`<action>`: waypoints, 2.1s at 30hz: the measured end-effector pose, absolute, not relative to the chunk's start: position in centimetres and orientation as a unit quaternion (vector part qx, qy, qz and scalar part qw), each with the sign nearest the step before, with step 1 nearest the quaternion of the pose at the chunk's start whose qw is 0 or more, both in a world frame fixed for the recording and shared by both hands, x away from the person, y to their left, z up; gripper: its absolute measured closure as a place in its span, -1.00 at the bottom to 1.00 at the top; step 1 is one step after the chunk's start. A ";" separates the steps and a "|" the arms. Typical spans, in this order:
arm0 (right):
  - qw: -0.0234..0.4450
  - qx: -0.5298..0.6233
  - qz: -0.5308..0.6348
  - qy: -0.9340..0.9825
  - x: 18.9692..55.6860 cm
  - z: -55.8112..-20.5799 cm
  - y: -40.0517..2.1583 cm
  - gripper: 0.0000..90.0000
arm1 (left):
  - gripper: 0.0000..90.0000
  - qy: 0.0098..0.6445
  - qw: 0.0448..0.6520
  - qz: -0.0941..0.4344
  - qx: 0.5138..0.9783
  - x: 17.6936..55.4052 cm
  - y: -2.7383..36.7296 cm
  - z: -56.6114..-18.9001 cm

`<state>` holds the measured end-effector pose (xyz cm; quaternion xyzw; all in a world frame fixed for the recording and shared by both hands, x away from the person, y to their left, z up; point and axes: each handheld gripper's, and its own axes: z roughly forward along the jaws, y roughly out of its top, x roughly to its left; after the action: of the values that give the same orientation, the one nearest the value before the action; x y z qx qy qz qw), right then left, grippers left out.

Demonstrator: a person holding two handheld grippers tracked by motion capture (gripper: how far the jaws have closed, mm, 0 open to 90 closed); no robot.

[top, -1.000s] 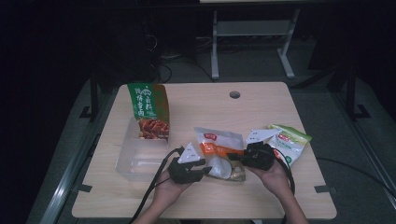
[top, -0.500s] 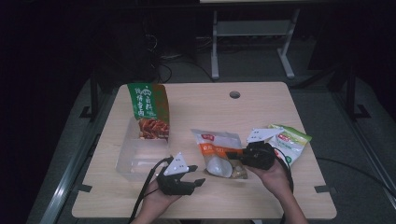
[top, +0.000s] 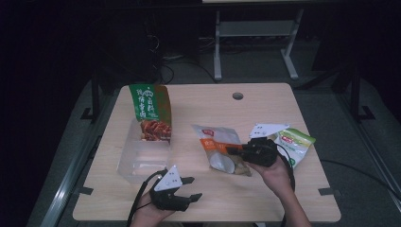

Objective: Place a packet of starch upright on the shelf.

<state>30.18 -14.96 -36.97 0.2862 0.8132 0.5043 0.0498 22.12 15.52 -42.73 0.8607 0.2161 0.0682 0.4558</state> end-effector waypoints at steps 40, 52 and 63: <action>0.019 0.211 0.497 0.842 36.1 -28.8 -2.0 1.00 | -0.19 0.191 0.468 0.060 0.861 21.2 15.6 -42.8; -0.001 0.196 0.502 0.842 37.7 -29.0 3.8 1.00 | -0.21 0.188 0.455 0.061 0.868 20.7 16.6 -42.9; -0.034 0.207 0.505 0.837 39.1 -31.5 8.2 1.00 | -0.21 0.202 0.461 0.057 0.862 20.7 17.1 -43.5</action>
<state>39.12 8.23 -31.51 0.2066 0.8375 0.5048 -0.0337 20.74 17.08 -43.46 0.8624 0.2021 0.0569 0.4606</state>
